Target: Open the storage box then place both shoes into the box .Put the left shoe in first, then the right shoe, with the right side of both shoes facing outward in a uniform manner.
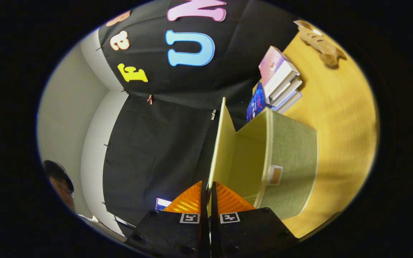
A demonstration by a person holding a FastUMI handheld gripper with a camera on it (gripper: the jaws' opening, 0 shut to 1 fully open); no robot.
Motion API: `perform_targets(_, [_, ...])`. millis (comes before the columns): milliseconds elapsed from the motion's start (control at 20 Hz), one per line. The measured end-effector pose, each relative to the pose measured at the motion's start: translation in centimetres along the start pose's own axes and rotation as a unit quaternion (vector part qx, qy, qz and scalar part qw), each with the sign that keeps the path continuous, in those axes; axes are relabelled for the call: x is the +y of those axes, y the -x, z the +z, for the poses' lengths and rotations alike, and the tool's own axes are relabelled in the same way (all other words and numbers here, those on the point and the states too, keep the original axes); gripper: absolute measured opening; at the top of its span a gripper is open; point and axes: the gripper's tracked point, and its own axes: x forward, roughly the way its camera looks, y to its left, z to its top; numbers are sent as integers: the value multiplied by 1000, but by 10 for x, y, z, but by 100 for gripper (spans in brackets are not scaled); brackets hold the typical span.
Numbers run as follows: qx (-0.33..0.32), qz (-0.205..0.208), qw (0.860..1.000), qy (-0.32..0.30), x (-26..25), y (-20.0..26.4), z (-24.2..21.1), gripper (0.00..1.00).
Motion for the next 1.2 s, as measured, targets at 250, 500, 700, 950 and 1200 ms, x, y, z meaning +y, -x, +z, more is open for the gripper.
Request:
perform_targets(250, [21, 13, 999, 38, 52, -43, -5, 6])
perform_targets(500, [57, 23, 995, 74, 82, -95, -24, 6])
perform_targets(700, [81, 44, 994, 66, 94, -134, -40, 6])
perform_targets(950, [107, 48, 991, 61, 95, -180, -64, 6])
perform_targets(1200, [134, 22, 987, 90, 83, -204, -94, 28])
